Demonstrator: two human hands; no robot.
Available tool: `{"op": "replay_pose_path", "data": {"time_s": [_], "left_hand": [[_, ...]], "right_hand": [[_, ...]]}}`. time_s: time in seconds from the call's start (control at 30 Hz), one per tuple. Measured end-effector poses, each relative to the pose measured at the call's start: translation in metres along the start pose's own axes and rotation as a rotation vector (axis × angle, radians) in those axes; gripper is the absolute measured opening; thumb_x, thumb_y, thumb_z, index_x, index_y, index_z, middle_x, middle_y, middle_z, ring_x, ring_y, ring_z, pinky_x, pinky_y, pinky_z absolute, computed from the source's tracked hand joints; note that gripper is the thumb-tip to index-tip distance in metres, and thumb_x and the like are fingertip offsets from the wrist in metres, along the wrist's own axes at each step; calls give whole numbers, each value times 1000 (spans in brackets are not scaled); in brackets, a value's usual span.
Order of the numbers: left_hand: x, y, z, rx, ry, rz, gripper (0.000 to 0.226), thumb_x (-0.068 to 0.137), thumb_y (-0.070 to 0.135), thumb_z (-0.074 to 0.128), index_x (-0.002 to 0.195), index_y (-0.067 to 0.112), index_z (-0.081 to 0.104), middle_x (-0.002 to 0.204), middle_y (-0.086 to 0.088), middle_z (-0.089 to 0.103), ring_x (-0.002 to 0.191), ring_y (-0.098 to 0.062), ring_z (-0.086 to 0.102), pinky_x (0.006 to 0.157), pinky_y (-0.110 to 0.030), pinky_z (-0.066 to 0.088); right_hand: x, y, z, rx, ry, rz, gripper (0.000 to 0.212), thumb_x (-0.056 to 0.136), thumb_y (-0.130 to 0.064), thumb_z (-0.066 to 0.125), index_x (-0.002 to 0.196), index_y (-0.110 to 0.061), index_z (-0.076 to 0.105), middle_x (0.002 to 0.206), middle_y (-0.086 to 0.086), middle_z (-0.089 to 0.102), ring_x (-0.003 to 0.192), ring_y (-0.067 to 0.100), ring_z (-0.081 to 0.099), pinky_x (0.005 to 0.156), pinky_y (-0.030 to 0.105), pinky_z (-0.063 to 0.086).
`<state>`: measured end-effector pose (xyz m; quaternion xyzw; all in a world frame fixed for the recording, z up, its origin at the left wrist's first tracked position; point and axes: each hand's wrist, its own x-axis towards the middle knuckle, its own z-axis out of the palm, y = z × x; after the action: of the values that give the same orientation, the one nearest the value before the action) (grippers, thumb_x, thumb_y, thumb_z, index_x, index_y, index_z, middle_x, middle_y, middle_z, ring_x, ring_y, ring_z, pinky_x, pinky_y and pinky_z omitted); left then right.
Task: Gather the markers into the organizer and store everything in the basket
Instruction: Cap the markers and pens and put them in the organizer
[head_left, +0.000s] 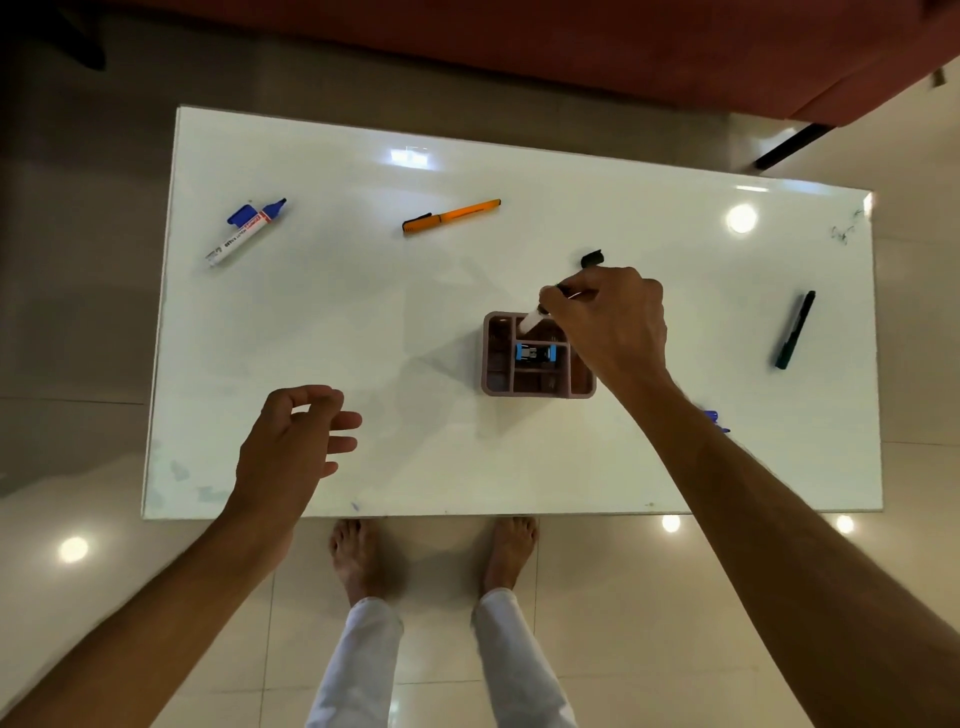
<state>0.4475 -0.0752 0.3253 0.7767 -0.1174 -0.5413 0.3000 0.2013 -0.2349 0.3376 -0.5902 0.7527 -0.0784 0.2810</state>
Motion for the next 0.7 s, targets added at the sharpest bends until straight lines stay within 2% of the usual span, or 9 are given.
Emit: {"op": "replay_pose_path", "data": {"time_s": [0.07,0.2,0.27,0.33,0.4,0.5,0.6,0.7], "left_hand": [[1,1,0,-13,-3,-4,21,100,37,62,117,25,64,99,2,81,97,-24,75,92,-43,56],[2,4,-1,-41,-7,-24,19,100,36,62,116,25,64,100,1,80,99,-25,75,91,-43,56],[3,8,-3,-54,-17,-29,19,101,35,62,117,24,64,102,0,80,100,-25,75,92,-44,56],[6,12,-9,-65,-20,-32,20,102,33,61,118,22,64,104,-1,80,100,-26,75,93,-44,56],[13,17,-18,-75,-12,-30,20,103,32,60,119,20,65,105,-1,79,101,-26,75,94,-44,57],[26,21,-34,-82,8,-26,22,103,32,60,120,19,66,106,0,79,101,-25,75,94,-44,57],[38,21,-49,-87,16,-24,22,103,31,60,120,19,66,107,1,79,100,-24,76,95,-44,58],[51,18,-65,-120,38,-30,21,102,30,60,120,20,67,110,1,78,97,-22,76,94,-42,59]], "right_hand": [[-1,-2,1,24,32,-1,24,89,-43,68,95,-24,81,88,-5,78,82,16,69,71,29,52],[-8,-8,8,98,138,-14,23,94,-43,63,93,-25,77,66,-17,62,78,15,69,74,32,55],[-10,-16,12,105,157,-63,21,96,-37,60,94,-23,75,66,-14,63,72,14,67,72,30,52],[-10,-29,20,101,107,-127,19,96,-33,60,94,-21,75,70,-11,66,68,11,65,64,24,48],[-6,-45,30,56,4,-229,18,96,-30,61,98,-20,76,78,-9,70,70,11,65,61,21,47],[9,-66,58,-121,-170,-421,20,95,-32,62,107,-21,73,97,-4,72,89,18,68,74,32,56],[31,-78,88,-471,-363,-602,40,96,-32,61,134,-19,60,128,4,59,118,25,58,84,38,49],[59,-88,112,-639,-377,-650,56,93,-17,63,146,-14,49,144,13,48,128,36,52,90,48,50]]}}
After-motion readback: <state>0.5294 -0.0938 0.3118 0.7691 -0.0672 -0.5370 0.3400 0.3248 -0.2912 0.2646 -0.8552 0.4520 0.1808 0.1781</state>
